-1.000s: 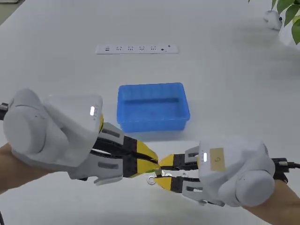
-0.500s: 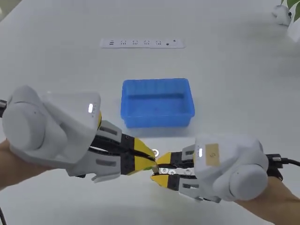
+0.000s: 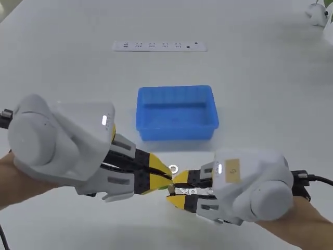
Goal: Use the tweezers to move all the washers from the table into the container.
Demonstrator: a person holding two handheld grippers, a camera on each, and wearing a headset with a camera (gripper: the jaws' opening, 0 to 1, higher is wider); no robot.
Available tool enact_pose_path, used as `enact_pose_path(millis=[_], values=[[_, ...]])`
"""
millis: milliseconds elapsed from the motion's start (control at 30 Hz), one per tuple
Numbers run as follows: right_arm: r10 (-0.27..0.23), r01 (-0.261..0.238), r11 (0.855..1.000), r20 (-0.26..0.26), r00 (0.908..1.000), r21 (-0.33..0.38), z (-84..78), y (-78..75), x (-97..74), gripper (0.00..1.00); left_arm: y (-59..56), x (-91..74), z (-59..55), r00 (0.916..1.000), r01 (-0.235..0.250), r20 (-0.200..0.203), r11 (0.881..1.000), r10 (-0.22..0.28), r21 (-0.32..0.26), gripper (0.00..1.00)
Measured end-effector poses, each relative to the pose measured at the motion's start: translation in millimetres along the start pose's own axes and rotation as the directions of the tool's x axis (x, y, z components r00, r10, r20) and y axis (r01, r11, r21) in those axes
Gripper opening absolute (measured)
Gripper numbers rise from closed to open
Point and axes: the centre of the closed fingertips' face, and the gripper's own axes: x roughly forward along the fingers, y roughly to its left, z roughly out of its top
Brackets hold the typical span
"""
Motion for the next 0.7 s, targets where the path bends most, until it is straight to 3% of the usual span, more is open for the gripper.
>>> enact_pose_path(millis=[700], values=[[0.004, -0.004, 0.999, -0.007, 1.0, 0.046, -2.9, -0.7, 0.6, 0.1, 3.5, 3.6, 0.3, 1.0, 0.007, 0.004, 0.999, -0.007, -0.04, 0.06]])
